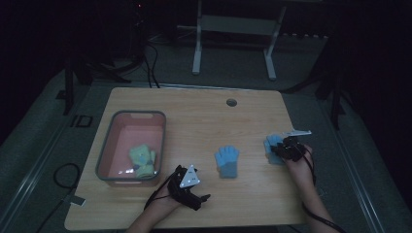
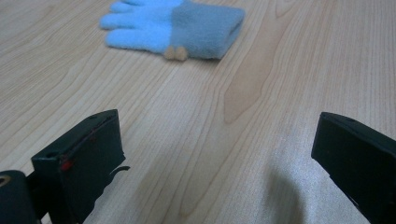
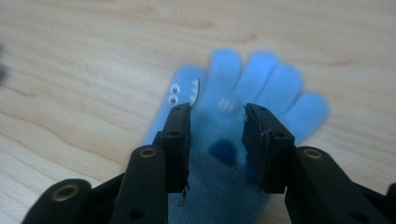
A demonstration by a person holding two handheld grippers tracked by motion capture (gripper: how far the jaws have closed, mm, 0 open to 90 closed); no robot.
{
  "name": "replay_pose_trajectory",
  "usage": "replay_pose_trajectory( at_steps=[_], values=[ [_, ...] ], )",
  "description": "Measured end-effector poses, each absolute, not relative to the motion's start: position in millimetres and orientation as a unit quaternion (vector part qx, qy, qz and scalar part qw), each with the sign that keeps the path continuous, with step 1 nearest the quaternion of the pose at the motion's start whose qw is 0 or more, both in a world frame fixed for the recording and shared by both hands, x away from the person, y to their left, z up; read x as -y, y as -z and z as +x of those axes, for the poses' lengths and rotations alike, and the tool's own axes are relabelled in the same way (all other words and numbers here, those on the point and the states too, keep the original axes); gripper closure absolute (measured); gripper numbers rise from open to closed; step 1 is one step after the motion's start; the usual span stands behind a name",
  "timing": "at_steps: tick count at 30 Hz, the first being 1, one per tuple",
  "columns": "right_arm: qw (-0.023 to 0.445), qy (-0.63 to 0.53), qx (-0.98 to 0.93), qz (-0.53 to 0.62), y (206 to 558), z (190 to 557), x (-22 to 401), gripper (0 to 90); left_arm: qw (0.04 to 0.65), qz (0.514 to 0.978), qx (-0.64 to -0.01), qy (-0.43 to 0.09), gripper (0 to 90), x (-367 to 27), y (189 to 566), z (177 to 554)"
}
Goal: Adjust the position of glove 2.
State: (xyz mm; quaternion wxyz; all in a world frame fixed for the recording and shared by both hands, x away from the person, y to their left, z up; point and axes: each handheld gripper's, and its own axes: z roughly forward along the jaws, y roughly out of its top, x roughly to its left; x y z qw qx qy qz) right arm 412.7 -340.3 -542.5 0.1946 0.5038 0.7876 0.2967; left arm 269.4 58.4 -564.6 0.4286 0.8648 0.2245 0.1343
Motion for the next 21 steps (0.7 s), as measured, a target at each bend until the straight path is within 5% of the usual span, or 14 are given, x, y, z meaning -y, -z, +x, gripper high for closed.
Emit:
replay_pose_trajectory(
  at_steps=[7,21],
  values=[
    [0.212,-0.282,-0.786,0.507,542,409,332,83.9,0.428,0.865,-0.223,-0.135,2.6,-58,565,269],
    [0.204,-0.33,-0.769,0.508,495,365,294,85.7,0.426,0.866,-0.221,-0.136,2.6,-58,565,269]
  ],
)
